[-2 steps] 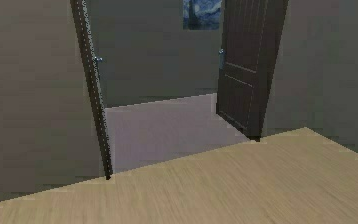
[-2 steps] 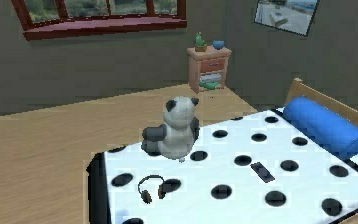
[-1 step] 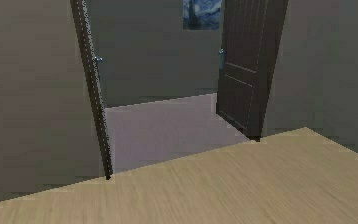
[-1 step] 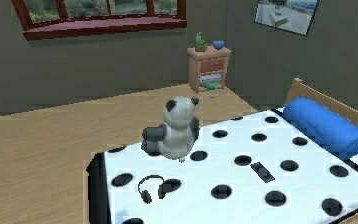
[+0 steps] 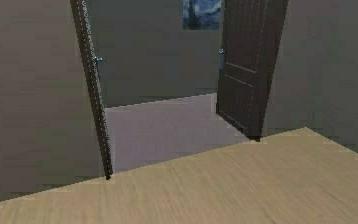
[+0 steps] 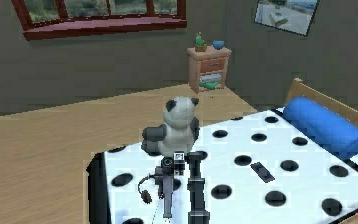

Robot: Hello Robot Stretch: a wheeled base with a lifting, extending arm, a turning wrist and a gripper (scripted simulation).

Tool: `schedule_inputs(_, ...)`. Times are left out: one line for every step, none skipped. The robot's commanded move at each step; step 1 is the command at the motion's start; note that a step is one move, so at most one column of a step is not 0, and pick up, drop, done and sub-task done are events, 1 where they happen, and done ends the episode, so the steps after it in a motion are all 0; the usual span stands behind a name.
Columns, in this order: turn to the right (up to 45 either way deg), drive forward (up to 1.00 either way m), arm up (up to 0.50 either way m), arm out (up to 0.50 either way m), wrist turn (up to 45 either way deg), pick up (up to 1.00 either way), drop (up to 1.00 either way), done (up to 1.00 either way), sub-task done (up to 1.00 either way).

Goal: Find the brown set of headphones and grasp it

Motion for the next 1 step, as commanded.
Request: schedule_inputs(0.0,0.00,0.00,0.00,45.0,0.00,0.00,0.00,0.00)
